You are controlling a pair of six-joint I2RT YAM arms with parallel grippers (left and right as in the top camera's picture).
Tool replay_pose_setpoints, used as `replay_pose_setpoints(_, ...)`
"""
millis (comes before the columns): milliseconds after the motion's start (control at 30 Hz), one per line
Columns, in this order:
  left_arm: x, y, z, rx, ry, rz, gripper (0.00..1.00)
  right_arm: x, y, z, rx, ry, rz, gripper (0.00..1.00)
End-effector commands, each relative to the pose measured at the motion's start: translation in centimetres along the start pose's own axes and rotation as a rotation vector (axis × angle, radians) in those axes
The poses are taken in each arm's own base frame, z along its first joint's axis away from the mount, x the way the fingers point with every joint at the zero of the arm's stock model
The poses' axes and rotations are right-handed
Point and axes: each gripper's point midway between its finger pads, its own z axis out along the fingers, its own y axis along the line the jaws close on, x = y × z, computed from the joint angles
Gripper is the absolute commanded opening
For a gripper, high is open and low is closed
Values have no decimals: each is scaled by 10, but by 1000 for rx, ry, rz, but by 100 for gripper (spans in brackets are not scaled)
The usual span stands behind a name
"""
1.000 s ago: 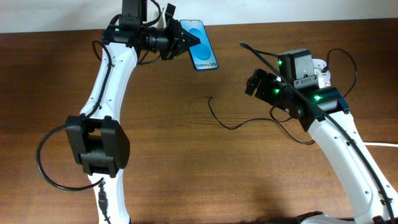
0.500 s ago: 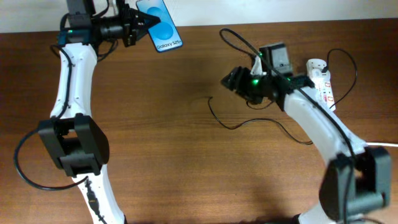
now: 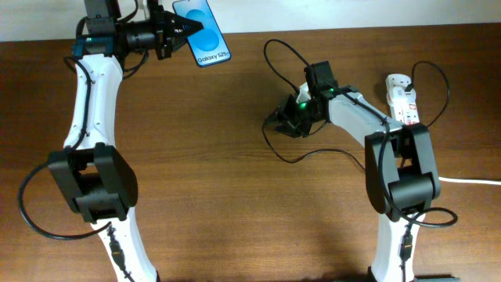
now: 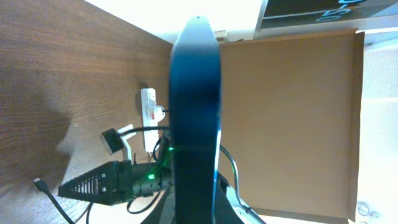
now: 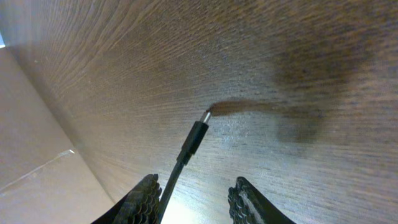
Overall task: Plug charger to phone and switch on socket
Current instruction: 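Lower the right gripper and grasp the black cable's plug end, then raise the cable plug with the right gripper under the phone's bottom port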
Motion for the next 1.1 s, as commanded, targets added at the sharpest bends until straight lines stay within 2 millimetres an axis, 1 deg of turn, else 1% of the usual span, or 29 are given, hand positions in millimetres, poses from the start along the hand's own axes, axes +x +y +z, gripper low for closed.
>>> replay_pose_setpoints(0, 7, -15, 3, 32, 31, 20, 0, 2, 4, 10, -10, 22, 22, 41)
replay_pose_setpoints(33, 8, -15, 4, 33, 35, 20, 0, 2, 3, 14, -11, 27, 26, 41)
replay_pose_setpoints(67, 9, -16, 5, 33, 37, 21, 0, 1, 5, 19, -34, 35, 14, 41)
replay_pose_setpoints(167, 9, -15, 5, 31, 35, 21, 0, 5, 18, 25, -72, 43, -23, 40)
replay_pose_setpoints(233, 9, -15, 5, 31, 35, 21, 0, 7, 19, 26, -73, 50, -22, 31)
replay_pose_setpoints(300, 9, -15, 5, 31, 35, 21, 0, 7, 19, 26, -73, 49, -11, 27)
replay_pose_setpoints(367, 9, -15, 5, 31, 35, 21, 0, 6, 18, 26, -69, 45, -12, 26)
replay_pose_setpoints(500, 9, -15, 5, 31, 35, 21, 0, -2, 10, 27, -24, -3, -6, 27)
replay_pose_setpoints(633, 11, -17, 10, 32, 45, 23, 0, -4, 9, 27, -18, -15, -8, 25)
replay_pose_setpoints(700, 11, -17, 10, 33, 45, 23, 0, -4, 10, 27, -21, -17, -11, 19)
replay_pose_setpoints(733, 11, -17, 10, 33, 45, 23, 0, -4, 10, 27, -21, -17, -8, 13)
replay_pose_setpoints(767, 12, -17, 10, 33, 45, 23, 0, -4, 10, 27, -21, -16, -7, 4)
replay_pose_setpoints(800, 11, -17, 10, 33, 45, 23, 0, -1, 14, 27, -40, 4, -18, 4)
replay_pose_setpoints(833, 12, -17, 10, 32, 45, 23, 0, 3, 22, 24, -75, 32, -91, 4)
replay_pose_setpoints(867, 12, -17, 11, 33, 48, 23, 0, 8, 28, 15, -73, 50, -168, 4)
replay_pose_setpoints(933, 18, -21, 16, 49, 73, 25, 0, 13, 51, -19, -87, 24, -362, 4)
replay_pose_setpoints(967, 21, -24, 17, 63, 90, 26, 0, 18, 71, -47, -107, -12, -475, 4)
replay_pose_setpoints(1000, 26, -27, 18, 84, 114, 29, 0, 26, 87, -82, -126, -61, -560, 4)
replay_pose_setpoints(1033, 29, -30, 18, 100, 131, 30, 0, 32, 94, -110, -131, -91, -597, 4)
replay_pose_setpoints(1067, 32, -35, 17, 125, 153, 43, 0, 41, 99, -153, -137, -146, -644, 4)
